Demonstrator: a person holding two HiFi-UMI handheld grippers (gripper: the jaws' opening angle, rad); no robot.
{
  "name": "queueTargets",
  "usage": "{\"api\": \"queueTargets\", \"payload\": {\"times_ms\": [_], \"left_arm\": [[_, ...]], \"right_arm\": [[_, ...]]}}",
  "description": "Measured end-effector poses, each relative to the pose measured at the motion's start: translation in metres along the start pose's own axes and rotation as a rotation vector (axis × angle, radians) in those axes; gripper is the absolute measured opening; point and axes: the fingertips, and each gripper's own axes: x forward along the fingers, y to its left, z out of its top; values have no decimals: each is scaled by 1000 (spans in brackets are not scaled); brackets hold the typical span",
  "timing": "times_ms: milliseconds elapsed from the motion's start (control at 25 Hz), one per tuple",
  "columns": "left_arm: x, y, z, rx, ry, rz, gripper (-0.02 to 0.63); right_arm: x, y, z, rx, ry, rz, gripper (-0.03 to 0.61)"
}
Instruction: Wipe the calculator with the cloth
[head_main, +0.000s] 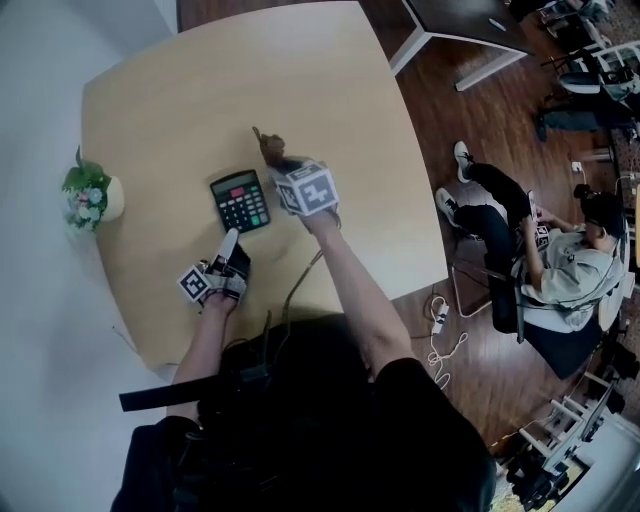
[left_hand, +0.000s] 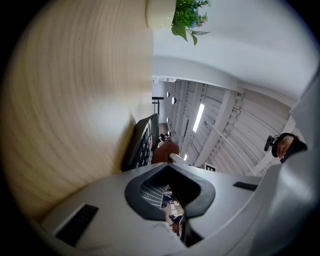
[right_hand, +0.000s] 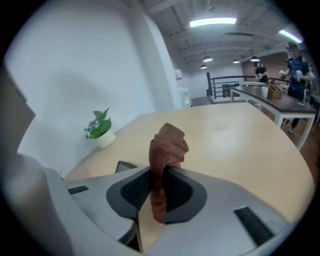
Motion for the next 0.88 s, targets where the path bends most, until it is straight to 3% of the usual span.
{"api": "queueTargets", "payload": {"times_ms": [200, 520, 680, 760, 880], "left_arm": [[-1, 1, -1, 11, 1, 10, 12], [1, 0, 0, 6, -1, 12, 15], [1, -1, -1, 14, 5, 9, 15], [2, -2, -1, 13, 8, 7, 15], [2, -2, 0, 4, 4, 7, 17]], "right_arm": [[40, 15, -11, 122, 40, 158, 69], [-5, 50, -102, 349, 193, 162, 67], [-37, 76, -145, 475, 269, 205, 67], [-41, 67, -136, 453, 246, 185, 67], [-26, 30, -68, 346, 75, 107, 67]]}}
